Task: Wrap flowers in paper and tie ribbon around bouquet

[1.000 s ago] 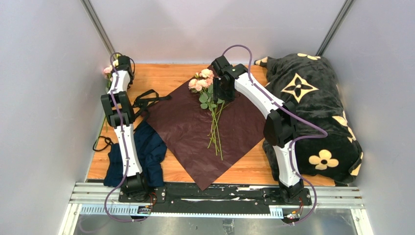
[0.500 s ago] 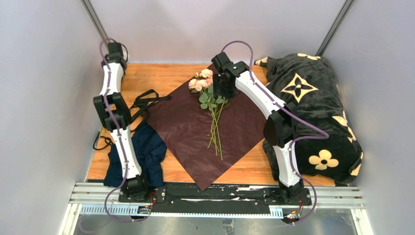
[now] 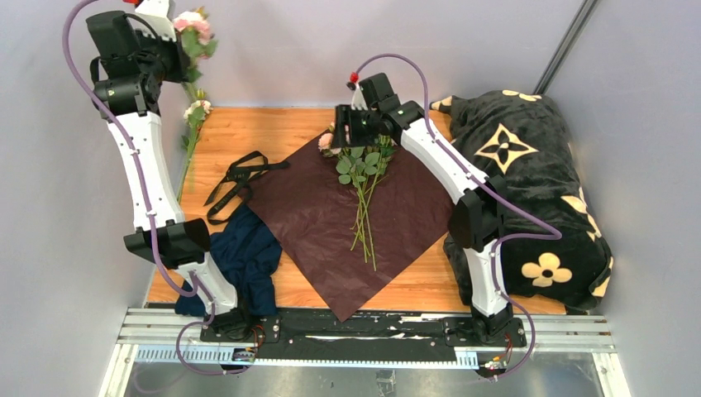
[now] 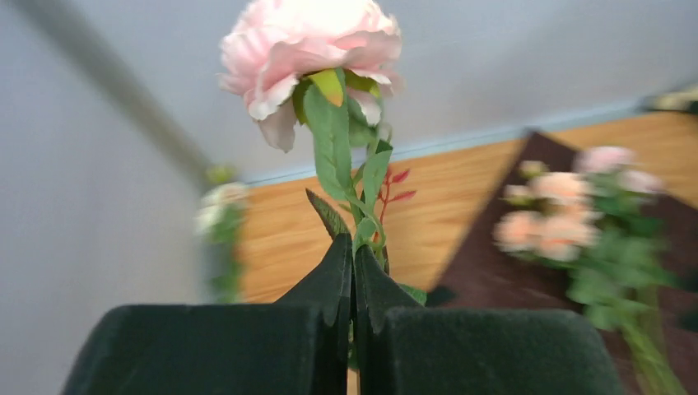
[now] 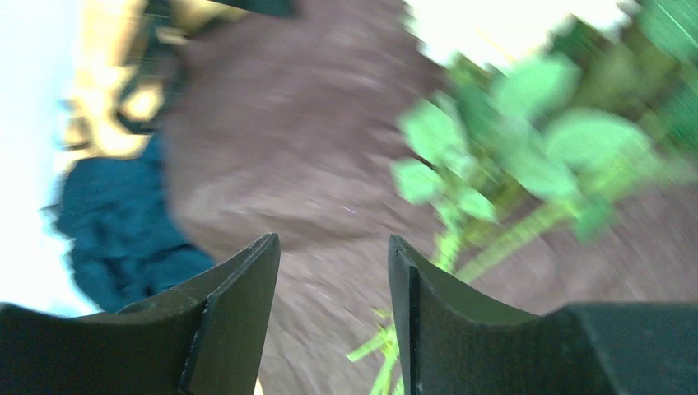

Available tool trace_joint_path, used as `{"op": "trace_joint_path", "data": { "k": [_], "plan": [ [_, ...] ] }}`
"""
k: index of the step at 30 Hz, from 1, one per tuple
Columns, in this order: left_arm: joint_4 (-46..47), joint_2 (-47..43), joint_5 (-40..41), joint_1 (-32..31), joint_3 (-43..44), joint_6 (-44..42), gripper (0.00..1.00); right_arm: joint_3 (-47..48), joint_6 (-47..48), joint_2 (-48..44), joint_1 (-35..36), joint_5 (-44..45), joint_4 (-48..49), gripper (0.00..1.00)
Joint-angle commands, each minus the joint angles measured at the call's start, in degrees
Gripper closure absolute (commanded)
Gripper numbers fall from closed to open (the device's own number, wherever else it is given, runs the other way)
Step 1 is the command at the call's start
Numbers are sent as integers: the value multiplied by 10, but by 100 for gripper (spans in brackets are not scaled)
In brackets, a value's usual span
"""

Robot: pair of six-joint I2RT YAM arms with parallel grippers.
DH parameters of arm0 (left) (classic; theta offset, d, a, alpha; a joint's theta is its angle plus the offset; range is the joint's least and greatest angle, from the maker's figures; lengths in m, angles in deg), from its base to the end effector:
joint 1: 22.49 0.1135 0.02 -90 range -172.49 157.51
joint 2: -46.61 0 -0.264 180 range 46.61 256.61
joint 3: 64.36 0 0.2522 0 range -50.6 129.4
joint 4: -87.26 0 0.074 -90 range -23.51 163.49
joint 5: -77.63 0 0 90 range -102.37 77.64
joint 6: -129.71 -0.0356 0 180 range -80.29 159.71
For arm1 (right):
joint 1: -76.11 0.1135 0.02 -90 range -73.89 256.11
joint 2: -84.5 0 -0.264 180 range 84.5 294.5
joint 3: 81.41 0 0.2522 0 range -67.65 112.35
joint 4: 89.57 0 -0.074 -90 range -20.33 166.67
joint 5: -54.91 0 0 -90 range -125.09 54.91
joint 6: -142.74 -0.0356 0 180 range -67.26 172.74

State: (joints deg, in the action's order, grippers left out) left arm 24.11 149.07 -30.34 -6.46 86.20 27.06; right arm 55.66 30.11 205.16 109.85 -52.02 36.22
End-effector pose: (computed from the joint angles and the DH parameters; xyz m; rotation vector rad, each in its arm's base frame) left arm 0.3390 0.0860 0.5310 0.1657 1.8133 0.0663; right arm 0.3950 0.2763 0.3456 -0.3952 2.3059 0.8460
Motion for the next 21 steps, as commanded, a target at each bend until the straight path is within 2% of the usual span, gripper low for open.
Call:
{"op": "trace_joint_path", "data": {
  "k": [1,2,4,7,9,13,17,21],
  "plan": [
    [-9,18,-266,-37,-24,123,100,40,-65,-23,6,-229,280,28],
    [-8,8,-260,-60,-38,118,100,48,-111,-19,6,-231,358,25],
    [16,-9,-243,-90,-81,116,100,51,-173,-9,8,-219,443,25],
    [101,-35,-240,-126,-141,185,100,42,-249,4,16,-187,530,24],
    [130,-21,-240,-145,-129,226,100,40,-231,0,25,-161,507,24],
    [168,-5,-228,-187,-116,257,100,6,-189,-30,27,-108,424,24],
    [181,6,-222,-217,-109,274,100,-76,-194,-69,29,-92,449,25],
    [180,8,-220,-236,-123,269,100,-71,-224,-55,30,-122,466,25]
  ]
}}
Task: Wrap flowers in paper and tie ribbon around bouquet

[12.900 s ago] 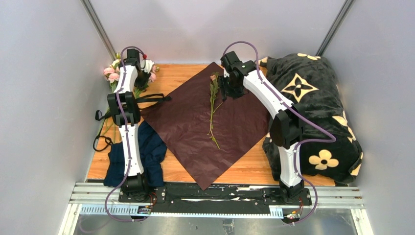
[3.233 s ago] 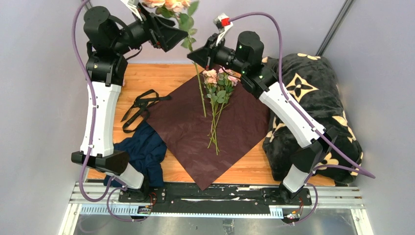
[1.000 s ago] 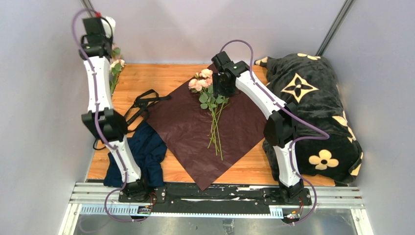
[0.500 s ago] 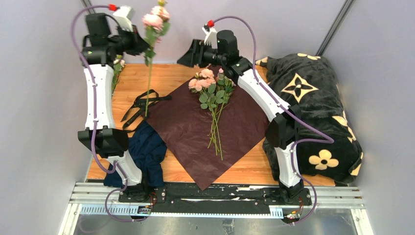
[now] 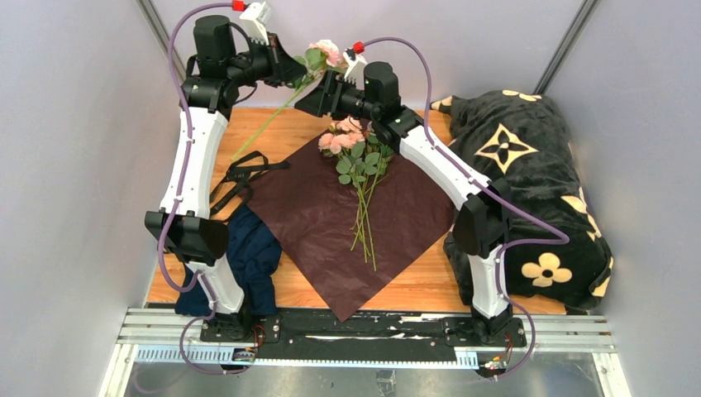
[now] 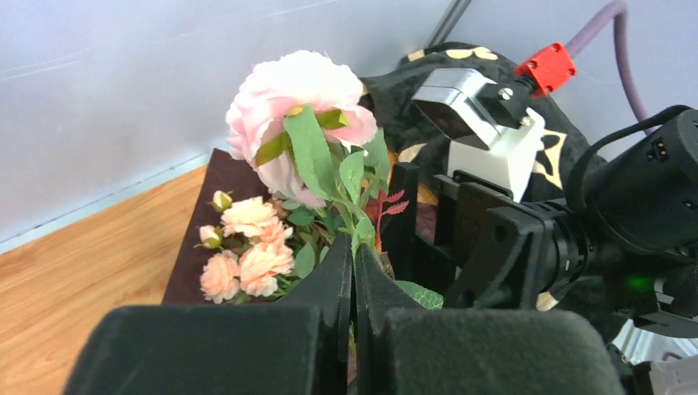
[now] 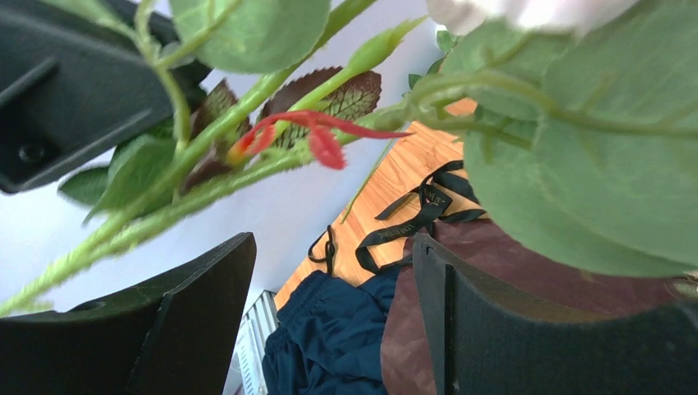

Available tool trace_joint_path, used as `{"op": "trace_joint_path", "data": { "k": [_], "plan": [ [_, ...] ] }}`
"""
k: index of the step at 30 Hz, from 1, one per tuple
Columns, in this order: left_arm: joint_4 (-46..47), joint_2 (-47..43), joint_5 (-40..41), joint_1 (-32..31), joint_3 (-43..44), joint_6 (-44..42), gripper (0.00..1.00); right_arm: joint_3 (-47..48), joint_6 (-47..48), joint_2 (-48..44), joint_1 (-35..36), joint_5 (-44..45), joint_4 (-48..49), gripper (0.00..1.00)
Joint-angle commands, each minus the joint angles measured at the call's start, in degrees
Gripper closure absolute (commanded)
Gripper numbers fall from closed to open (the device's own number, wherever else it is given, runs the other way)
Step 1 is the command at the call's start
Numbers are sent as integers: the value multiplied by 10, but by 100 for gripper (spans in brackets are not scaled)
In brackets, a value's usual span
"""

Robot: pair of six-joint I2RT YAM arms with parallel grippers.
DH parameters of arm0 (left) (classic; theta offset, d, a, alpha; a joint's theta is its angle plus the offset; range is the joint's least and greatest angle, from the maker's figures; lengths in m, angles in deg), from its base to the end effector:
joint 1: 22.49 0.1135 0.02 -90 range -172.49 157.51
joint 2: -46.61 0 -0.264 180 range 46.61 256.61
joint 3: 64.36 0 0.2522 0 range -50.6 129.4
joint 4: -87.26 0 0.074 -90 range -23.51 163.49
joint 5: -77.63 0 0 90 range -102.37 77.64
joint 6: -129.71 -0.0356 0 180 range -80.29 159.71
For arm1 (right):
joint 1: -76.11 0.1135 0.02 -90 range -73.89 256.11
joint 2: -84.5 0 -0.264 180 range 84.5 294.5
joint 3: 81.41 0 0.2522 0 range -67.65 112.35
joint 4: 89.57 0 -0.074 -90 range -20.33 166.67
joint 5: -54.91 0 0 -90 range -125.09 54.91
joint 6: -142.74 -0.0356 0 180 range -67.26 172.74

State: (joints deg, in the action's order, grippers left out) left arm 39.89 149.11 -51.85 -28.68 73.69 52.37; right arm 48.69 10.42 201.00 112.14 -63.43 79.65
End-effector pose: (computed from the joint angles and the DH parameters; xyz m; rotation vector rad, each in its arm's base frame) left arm 0.3770 -0.0637 0.4971 0.4070 1.7605 -0.8448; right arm 0.3848 0.3008 0.4142 -0.3490 1.6838 1.4282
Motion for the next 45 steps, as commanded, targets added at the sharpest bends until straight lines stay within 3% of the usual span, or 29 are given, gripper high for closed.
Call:
{"op": "trace_joint_path", "data": {
  "k": [1,3,13,17,21,31,33,34,35,36,38,39,40,41,45],
  "plan": [
    [22,6,-4,-18,-3,11,100,-3,-37,-11,6,-15,49,25],
    [24,6,2,-21,-11,-2,100,-14,-52,-16,0,-25,71,25],
    [49,6,25,-26,-28,-41,100,-100,-4,-87,-36,-25,2,26],
    [62,9,34,-27,-33,-52,100,-144,-88,-106,-40,-42,118,22],
    [76,16,33,-29,-33,-51,100,-102,-135,-75,-21,-26,146,21],
    [89,24,17,-34,-25,-29,100,54,-150,34,-1,-23,46,26],
    [95,25,13,-34,-23,-21,100,68,-151,46,0,-19,37,36],
    [95,25,11,-34,-20,-19,100,70,-150,47,-1,-16,33,53],
    [94,26,13,-34,-16,-17,100,73,-147,48,-3,-13,23,92],
    [91,26,14,-34,-14,-17,100,73,-140,46,-4,-8,13,98],
    [73,28,33,-33,-3,-27,100,70,-117,35,-9,5,-24,100],
    [53,31,48,-31,4,-41,81,66,-105,28,-12,12,-57,100],
    [26,36,65,-28,21,-67,32,56,-90,19,-17,20,-84,100],
    [-5,40,101,-25,35,-96,2,50,-70,10,-21,30,-122,100],
    [-116,57,369,-16,45,-239,0,-9,7,-26,-27,107,-275,100]
  ]
}}
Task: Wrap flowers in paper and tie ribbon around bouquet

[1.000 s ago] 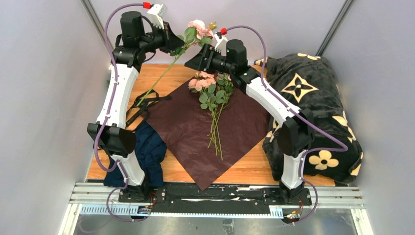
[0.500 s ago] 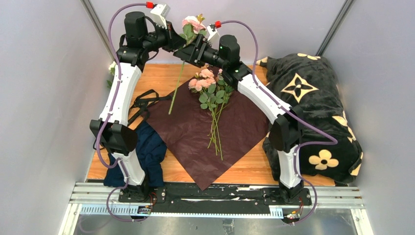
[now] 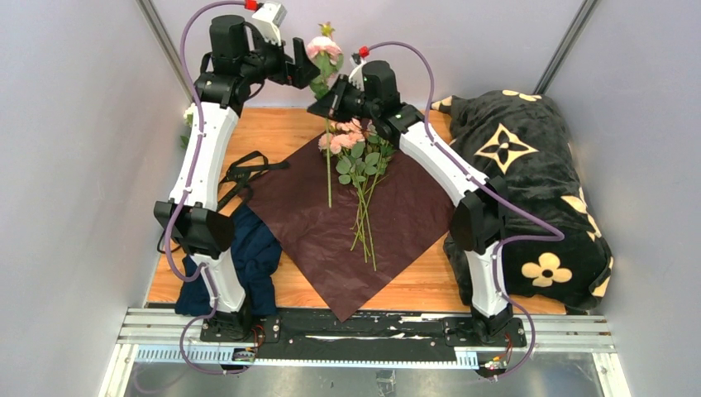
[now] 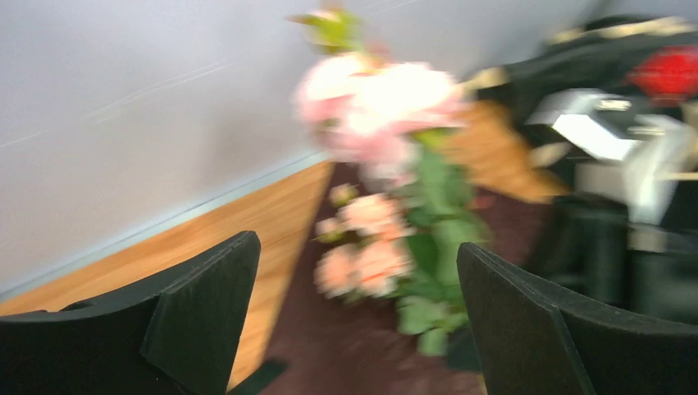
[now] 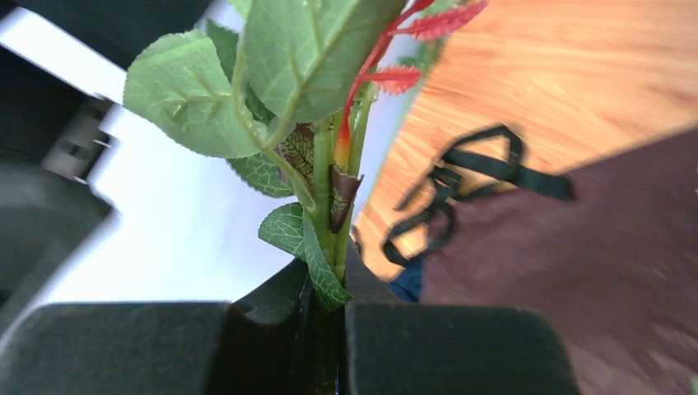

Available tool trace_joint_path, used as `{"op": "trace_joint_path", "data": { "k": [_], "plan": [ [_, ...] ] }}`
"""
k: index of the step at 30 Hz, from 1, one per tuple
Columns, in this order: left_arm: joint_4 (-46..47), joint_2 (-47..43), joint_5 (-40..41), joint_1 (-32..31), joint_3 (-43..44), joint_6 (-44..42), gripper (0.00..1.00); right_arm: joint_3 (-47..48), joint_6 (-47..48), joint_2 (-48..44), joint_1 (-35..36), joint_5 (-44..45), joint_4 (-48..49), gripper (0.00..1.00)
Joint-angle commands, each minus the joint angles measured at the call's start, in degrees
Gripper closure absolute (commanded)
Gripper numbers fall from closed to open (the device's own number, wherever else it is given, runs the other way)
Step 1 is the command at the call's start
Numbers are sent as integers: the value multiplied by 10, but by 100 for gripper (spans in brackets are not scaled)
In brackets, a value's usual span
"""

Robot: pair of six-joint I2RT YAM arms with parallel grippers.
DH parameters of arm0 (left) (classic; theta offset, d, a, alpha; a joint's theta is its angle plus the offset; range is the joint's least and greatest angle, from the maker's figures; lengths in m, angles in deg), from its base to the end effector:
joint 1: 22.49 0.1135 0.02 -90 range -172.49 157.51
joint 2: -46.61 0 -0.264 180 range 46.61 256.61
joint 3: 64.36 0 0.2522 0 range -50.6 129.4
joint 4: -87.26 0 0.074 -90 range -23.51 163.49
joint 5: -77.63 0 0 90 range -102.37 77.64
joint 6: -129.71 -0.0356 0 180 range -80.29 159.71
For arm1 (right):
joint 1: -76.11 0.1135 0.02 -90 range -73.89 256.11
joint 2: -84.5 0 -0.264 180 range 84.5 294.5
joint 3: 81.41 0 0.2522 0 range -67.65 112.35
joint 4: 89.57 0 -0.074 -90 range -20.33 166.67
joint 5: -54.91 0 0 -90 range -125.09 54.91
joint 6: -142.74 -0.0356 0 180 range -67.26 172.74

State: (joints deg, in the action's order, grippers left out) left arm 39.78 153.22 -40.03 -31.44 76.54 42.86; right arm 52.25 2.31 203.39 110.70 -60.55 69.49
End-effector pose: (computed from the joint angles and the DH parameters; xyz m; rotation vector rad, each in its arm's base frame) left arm 0.3991 -0.0796 0.4845 0.4366 1.7587 -0.5840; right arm 0.4004 0.2947 0.3975 -0.1175 1.8970 1.4401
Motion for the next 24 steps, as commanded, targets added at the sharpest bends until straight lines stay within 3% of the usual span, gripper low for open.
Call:
{"op": "trace_joint_path", "data": {
  "k": [1,3,5,6,8,9,10,11,14,18,24],
  "plan": [
    [-125,23,336,16,2,-176,0,-63,104,-54,-12,100,-203,100],
    [-132,39,464,33,-39,-230,0,-87,137,-47,-12,151,-261,100],
    [-140,64,532,72,-76,-260,0,-84,171,-16,-11,179,-320,100],
    [-151,81,546,83,-84,-263,0,-71,185,7,-11,188,-353,91],
    [-181,120,554,140,-85,-260,0,-17,208,55,-11,203,-440,57],
    [-189,136,562,157,-86,-261,0,16,215,78,-10,216,-486,45],
    [-189,149,566,173,-91,-263,0,42,222,98,-10,230,-512,33],
    [-189,160,567,188,-95,-267,0,84,230,111,-8,248,-554,28],
    [-190,205,567,228,-90,-277,0,115,246,115,-2,299,-580,27],
    [-190,264,579,264,-77,-300,5,88,251,78,5,331,-561,27],
    [-191,314,559,301,-51,-306,33,96,266,65,21,335,-546,27]
  ]
}}
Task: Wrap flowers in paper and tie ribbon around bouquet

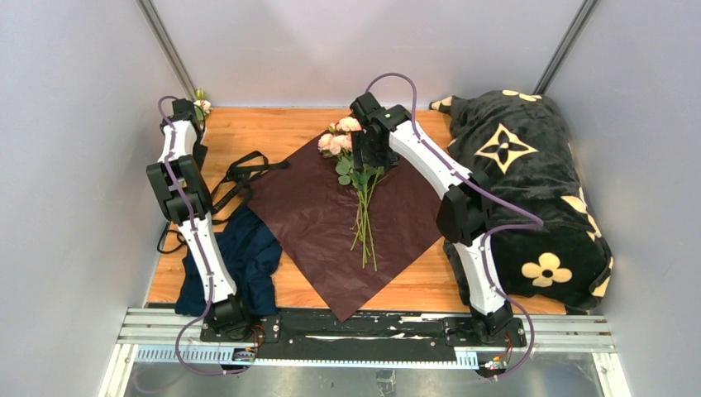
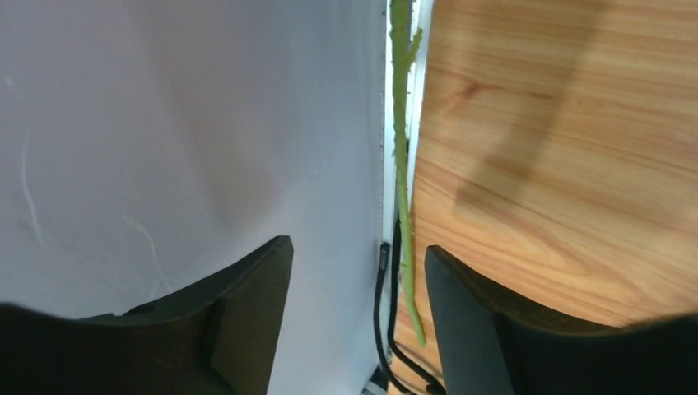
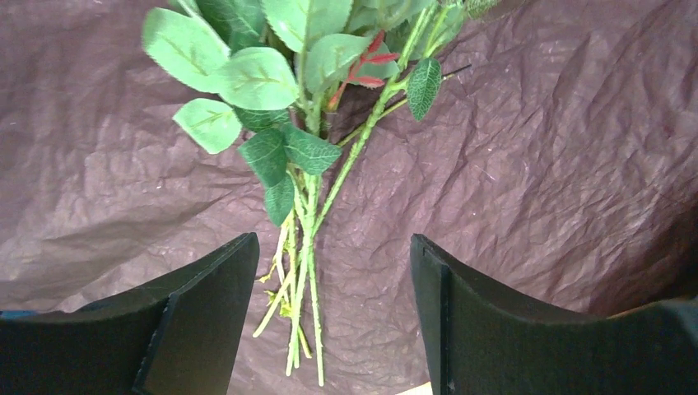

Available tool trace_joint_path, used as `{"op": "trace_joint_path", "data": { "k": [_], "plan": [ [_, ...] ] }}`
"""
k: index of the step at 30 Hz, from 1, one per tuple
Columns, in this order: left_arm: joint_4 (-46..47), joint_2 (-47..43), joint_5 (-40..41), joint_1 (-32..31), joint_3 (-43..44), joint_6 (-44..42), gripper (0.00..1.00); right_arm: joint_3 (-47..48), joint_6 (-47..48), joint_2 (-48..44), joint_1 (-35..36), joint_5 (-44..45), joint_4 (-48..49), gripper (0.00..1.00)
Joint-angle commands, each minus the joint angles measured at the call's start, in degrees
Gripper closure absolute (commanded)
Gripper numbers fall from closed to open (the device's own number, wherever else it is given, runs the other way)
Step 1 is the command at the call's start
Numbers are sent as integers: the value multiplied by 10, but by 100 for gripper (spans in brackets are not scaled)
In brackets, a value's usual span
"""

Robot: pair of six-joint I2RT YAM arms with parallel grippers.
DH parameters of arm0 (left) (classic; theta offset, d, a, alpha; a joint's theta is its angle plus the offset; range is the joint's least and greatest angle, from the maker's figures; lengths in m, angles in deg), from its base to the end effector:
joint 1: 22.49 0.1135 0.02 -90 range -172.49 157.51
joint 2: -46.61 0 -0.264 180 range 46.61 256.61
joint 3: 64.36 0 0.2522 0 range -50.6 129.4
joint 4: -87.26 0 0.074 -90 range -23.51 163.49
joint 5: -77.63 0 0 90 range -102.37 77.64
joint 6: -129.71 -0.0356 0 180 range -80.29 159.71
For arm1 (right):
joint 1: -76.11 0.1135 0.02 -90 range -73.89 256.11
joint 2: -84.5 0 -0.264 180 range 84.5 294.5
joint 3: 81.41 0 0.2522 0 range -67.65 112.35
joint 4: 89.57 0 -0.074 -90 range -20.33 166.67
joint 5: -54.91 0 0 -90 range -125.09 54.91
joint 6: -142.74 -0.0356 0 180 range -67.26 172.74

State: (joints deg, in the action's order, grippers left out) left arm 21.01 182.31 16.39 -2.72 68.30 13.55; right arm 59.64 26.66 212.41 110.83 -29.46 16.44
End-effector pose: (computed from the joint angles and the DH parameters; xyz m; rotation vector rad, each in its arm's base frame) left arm 0.4628 0.1846 0.1861 0.0258 2.8788 0.8839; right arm 0.3974 0.2712 0.2836 -0.1655 2.6395 0.2358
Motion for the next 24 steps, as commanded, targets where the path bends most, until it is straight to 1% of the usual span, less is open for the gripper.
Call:
{"op": "trace_joint_path", "data": {
  "k": [1,4,8,11,14,20,22,24],
  "plan": [
    [-3,30,-18,17,38,-12,38,27,26,-25,23,27,-13,27],
    [-17,45,-75,21,53,-10,40,33,36,-24,31,33,-3,27],
    [-28,52,-161,26,58,3,41,39,42,-24,36,34,2,28],
    [-64,80,-229,39,111,31,41,42,47,-26,40,32,7,28],
    [-81,109,-242,51,145,57,39,47,57,-30,45,34,12,29],
    [-82,126,-236,57,150,66,30,40,80,-42,49,47,24,29],
    [-81,130,-247,59,150,66,30,40,84,-42,49,46,25,29],
    [-82,134,-271,64,149,78,33,42,88,-43,49,48,26,29]
  ]
}}
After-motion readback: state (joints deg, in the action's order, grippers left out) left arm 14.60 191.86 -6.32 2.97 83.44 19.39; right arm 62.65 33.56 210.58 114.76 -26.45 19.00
